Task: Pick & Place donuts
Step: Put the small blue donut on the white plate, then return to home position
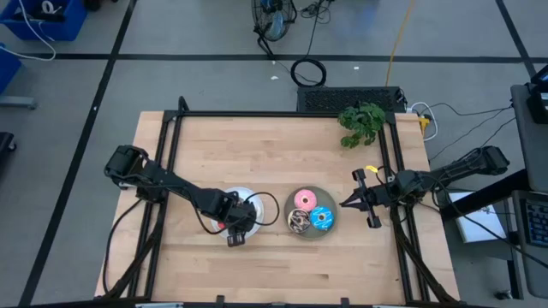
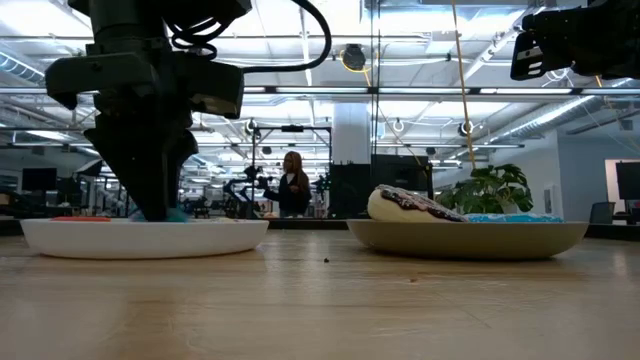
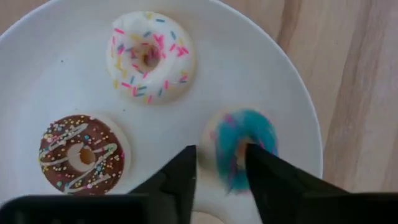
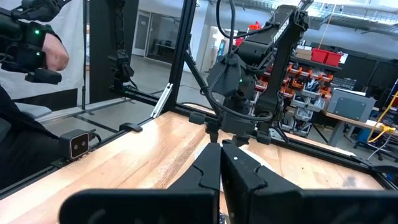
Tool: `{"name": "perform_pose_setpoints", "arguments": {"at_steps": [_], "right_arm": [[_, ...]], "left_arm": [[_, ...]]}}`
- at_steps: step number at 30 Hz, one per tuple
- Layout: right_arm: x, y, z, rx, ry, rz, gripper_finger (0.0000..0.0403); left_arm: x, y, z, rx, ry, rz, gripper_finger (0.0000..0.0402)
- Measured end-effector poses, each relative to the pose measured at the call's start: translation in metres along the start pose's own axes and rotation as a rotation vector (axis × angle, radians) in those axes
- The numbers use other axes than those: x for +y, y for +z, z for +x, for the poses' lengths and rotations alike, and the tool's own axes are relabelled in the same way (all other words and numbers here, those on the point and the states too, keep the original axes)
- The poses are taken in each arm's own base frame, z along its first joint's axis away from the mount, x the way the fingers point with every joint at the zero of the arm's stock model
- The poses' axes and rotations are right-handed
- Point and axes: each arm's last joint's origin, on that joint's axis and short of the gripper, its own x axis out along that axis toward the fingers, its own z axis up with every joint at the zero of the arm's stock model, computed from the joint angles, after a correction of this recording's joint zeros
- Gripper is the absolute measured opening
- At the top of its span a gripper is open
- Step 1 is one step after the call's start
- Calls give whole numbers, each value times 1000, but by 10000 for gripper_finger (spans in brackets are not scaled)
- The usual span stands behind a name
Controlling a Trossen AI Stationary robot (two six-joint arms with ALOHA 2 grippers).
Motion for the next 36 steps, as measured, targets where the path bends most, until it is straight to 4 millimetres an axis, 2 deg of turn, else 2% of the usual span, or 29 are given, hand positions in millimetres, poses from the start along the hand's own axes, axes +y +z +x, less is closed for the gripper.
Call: {"name": "perform_pose_setpoints", "arguments": {"at_steps": [8, 12, 16, 19, 22, 25, 28, 30, 32, 36], "right_arm": [[0, 0, 0, 0, 0, 0, 0], [0, 0, 0, 0, 0, 0, 0], [0, 0, 0, 0, 0, -3, 0], [0, 1, 0, -7, -3, -16, 0], [-1, 3, -1, -24, -17, -12, 0], [-1, 2, -1, -11, -33, -4, 0], [-1, 0, -1, 9, -29, -22, 0], [-2, 0, -1, 6, -36, -28, 0], [-4, 1, -3, -3, -55, -31, 0], [-9, -2, -6, 33, -90, -18, 0]], "left_arm": [[8, 3, 0, 19, -11, -55, 240], [11, 2, -1, 36, -4, -30, 265], [5, 9, -24, -42, -36, 42, 268], [0, 11, -50, -119, -41, 105, 249], [2, 6, -91, -245, -7, 169, 216], [12, -12, -134, -379, 86, 188, 172], [25, -36, -166, -517, 79, 194, 114], [36, -54, -177, -580, 51, 186, 71], [48, -73, -180, -630, 31, 187, 24], [59, -101, -175, -869, -22, 265, 7]]}}
